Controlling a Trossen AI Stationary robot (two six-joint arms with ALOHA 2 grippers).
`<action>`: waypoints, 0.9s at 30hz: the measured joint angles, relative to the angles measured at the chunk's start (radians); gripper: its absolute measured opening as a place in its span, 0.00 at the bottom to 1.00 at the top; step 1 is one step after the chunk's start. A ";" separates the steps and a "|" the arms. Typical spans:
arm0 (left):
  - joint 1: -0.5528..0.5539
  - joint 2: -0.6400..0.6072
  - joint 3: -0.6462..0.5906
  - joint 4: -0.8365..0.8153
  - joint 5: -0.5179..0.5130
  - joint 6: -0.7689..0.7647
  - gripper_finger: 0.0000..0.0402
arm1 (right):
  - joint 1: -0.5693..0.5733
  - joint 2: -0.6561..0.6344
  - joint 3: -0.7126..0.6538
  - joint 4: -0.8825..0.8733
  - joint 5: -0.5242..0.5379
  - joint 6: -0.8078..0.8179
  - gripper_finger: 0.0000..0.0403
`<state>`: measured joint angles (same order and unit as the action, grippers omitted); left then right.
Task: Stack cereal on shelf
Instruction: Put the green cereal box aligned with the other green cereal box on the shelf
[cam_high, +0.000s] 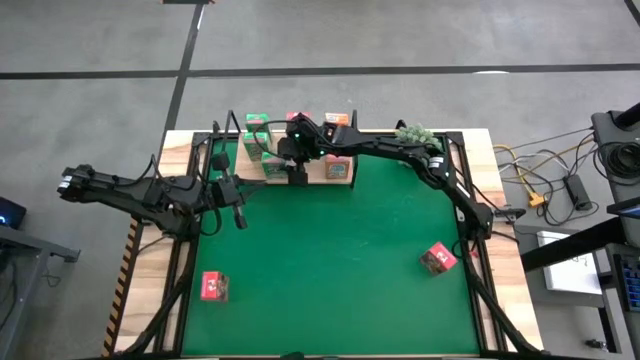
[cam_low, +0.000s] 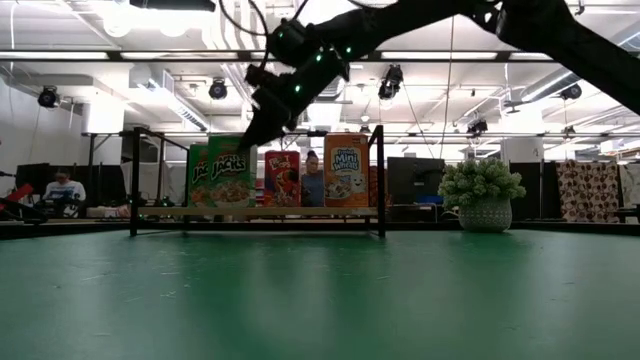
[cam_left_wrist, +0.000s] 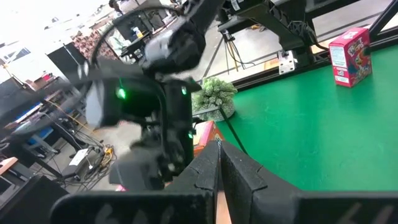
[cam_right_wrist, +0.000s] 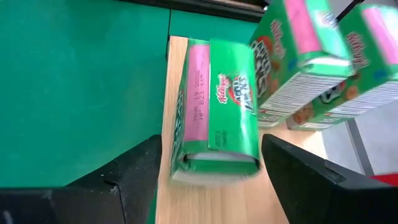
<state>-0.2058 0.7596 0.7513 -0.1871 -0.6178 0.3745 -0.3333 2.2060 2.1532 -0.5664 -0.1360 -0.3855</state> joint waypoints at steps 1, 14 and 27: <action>0.000 0.002 0.000 0.000 0.000 -0.002 0.00 | 0.001 -0.010 0.000 -0.013 0.001 -0.001 0.66; 0.000 0.056 0.000 0.033 -0.003 -0.059 0.00 | 0.053 -0.217 -0.078 -0.213 0.006 -0.053 0.45; 0.010 0.116 0.000 0.047 -0.080 -0.179 0.00 | 0.118 -0.528 -0.674 0.211 0.005 -0.036 0.21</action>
<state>-0.1958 0.8759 0.7509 -0.1406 -0.6980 0.1959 -0.2156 1.6780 1.4797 -0.3555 -0.1307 -0.4219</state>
